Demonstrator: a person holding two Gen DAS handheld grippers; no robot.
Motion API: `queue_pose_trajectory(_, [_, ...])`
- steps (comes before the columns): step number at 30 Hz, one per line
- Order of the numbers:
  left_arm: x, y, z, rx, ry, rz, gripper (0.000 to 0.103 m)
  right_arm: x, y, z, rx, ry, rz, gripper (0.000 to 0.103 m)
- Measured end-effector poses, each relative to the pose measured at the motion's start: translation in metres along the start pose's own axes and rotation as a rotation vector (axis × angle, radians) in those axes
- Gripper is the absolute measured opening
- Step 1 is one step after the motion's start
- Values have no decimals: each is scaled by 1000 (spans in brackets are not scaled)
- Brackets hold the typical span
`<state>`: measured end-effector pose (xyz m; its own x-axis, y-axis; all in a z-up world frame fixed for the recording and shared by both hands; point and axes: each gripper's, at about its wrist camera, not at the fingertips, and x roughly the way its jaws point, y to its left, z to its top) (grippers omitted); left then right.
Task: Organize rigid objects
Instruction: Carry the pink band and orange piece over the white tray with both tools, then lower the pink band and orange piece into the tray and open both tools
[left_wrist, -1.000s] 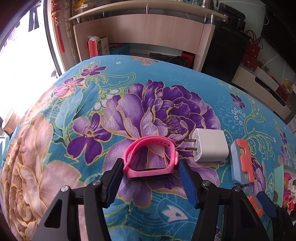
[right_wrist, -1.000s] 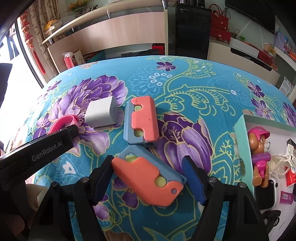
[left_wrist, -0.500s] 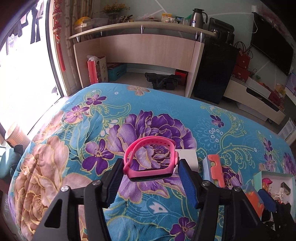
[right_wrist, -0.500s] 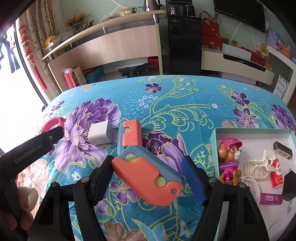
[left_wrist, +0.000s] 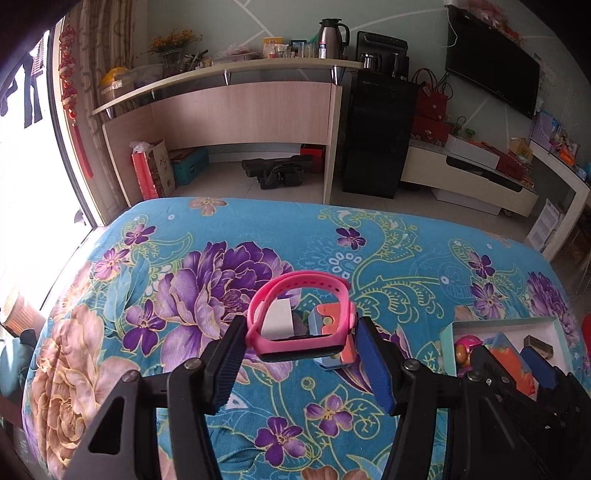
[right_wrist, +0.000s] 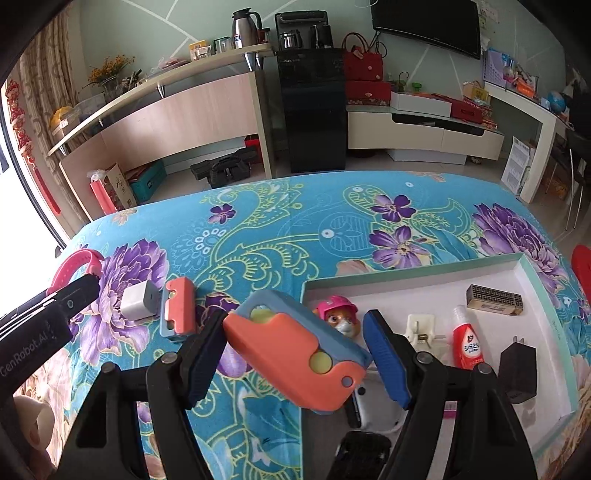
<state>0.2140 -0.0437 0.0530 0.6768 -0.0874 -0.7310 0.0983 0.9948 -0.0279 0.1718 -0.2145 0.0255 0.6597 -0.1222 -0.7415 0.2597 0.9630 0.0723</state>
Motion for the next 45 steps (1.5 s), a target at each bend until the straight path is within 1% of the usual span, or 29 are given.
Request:
queue_pose_trajectory(6, [-9,-42,-4,84,4,-30,63,-6,-46,4,72,0,-54,76])
queue_pose_trajectory(11, [-13,-76,-10,148,12,-90,63,-8,-81,3,117,8,-132,76])
queue_pose_trajectory(15, [-13,-105,-18,201,35,-139,63,-10,-108,1,167,12,-151,76])
queue_pose_trajectory(21, [-13,-146,-33,289,67,-195,63,-13,-139,-2,224,12,-214,76])
queue_pose_trajectory(25, [-12,-167,-43,341,89,-219,63,-13,-151,-4,236,17,-244,76])
queue_pose_trajectory(31, [-7,-186,-55,395,115,-215,63,-12,-166,-7,271,24,-276,76])
queue_pose_trajectory(39, [3,-193,-64,422,144,-204,63,2,-165,-11,264,60,-258,76])
queue_pose_trajectory(45, [7,-194,-67,434,154,-188,64,8,-163,-12,252,80,-264,76])
